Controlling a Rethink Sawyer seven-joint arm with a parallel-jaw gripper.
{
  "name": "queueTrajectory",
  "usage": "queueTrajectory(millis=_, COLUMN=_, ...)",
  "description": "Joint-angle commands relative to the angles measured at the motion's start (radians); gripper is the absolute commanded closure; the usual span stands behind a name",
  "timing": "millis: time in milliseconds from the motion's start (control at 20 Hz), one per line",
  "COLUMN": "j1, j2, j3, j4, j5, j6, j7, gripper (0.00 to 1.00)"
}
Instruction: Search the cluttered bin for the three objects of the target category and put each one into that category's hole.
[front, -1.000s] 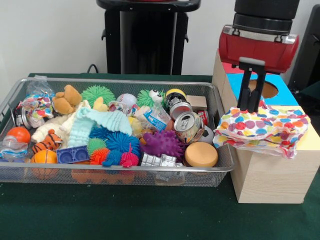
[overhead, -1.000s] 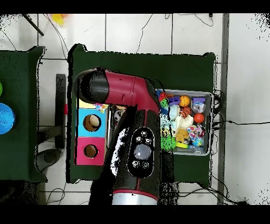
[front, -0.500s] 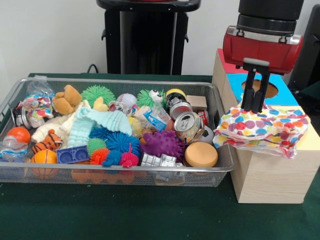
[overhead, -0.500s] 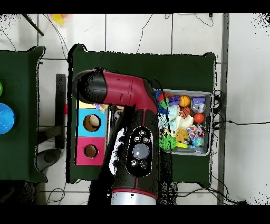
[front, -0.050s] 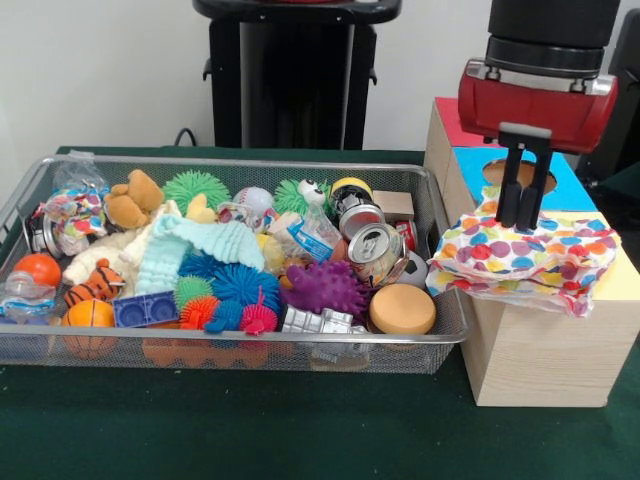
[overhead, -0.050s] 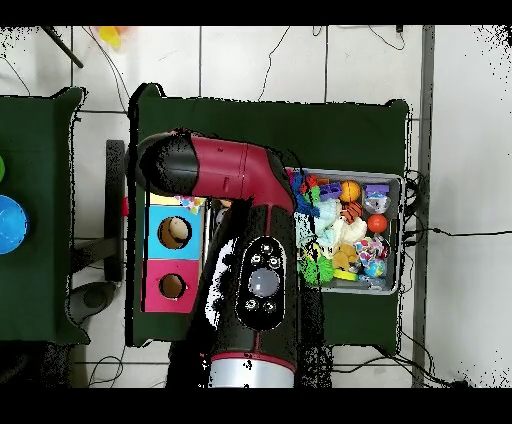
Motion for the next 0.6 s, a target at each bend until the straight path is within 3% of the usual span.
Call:
queueTrajectory(millis=50, j1=-0.027, j2=0.032, j3=0.111, j4=0.124, j5=-0.032, j6=-0.041, j7=0.02, gripper=1.0)
queueTrajectory(millis=600, j1=-0.041, j2=0.059, j3=0.132, j4=0.111, j5=-0.043, j6=-0.071, j7=0.021, gripper=1.0)
